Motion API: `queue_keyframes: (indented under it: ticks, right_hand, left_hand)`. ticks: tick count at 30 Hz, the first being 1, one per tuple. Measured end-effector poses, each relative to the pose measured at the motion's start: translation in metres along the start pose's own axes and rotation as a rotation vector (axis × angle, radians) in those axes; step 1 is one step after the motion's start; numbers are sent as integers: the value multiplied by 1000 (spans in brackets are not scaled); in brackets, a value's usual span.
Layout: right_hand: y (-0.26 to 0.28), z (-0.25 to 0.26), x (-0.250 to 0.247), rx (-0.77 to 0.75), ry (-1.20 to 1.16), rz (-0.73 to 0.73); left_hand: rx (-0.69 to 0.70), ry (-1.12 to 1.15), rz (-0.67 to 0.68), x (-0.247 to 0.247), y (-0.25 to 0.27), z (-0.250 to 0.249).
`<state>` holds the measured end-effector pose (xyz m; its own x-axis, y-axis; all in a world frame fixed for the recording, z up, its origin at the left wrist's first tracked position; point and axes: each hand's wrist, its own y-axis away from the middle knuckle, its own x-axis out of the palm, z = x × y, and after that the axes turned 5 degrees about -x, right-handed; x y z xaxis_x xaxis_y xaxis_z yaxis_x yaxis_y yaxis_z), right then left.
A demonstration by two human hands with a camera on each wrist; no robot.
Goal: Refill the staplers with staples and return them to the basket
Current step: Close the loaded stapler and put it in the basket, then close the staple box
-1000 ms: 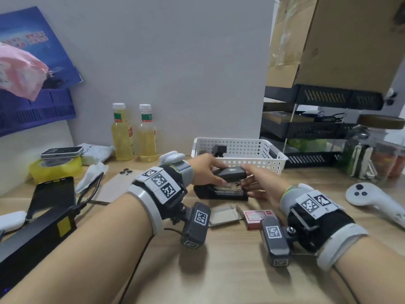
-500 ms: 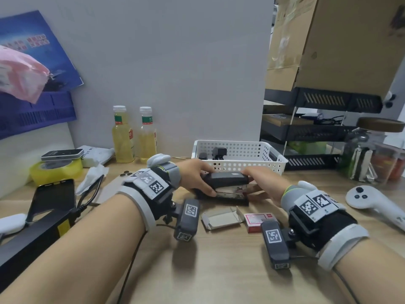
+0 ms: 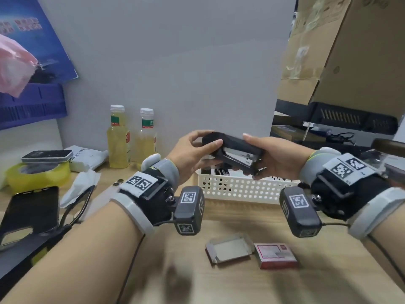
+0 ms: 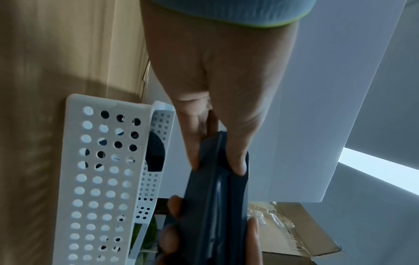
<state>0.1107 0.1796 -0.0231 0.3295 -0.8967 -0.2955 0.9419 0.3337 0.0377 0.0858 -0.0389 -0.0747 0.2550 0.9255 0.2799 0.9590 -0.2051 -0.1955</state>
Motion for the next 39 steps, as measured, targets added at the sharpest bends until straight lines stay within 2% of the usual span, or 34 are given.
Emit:
queue_keyframes:
  ticks: [2,5,7,9,13,17,21,24,29,31,32,34,36,38,39]
  right_hand:
    - [-17,4,-7,37,-20,-51]
    - [-43,7,-24,135,-121,-161]
    - [-56,6,-32,229,-109,-248]
    - [-77,-2,-33,355,-20,-306]
    - [-106,-21,-23,559,218,-255]
    - [-128,-32,-13,593,458,-211]
    - [-131,-35,-14,569,556,-164]
    - [-124,-34,-13,620,632,-141]
    - [-114,-47,-20,449,467,-144]
    - [-103,-43,-16,416,550,-165]
    - [-95,-36,-12,416,667,-141]
    - [-76,-19,-3,396,940,-110]
    - [-56,-6,1,275,1109,-145]
    - [-32,-4,5,130,1107,-127]
    - [-17,-6,7,108,1028,-66]
  left_hand:
    - [16,-32,-104,-8,-12,7]
    - [-9,-273,-243,-30,-27,24]
    - [-110,-398,-239,-37,-27,38]
    - [-190,-396,-222,-39,-30,53]
    - [-224,-312,-214,-36,-31,65]
    - [-234,-288,-188,-41,-33,66]
    - [-229,-274,-169,-38,-29,65]
    - [-231,-249,-168,-36,-22,61]
    - [-316,-311,-238,-36,-8,63]
    - [-384,-370,-243,-33,1,61]
    - [-420,-411,-222,-30,7,58]
    - [-503,-472,-128,-25,17,55]
    - [-576,-534,9,-16,28,53]
    - [-560,-773,147,-1,40,49]
    - [-530,-931,216,10,50,45]
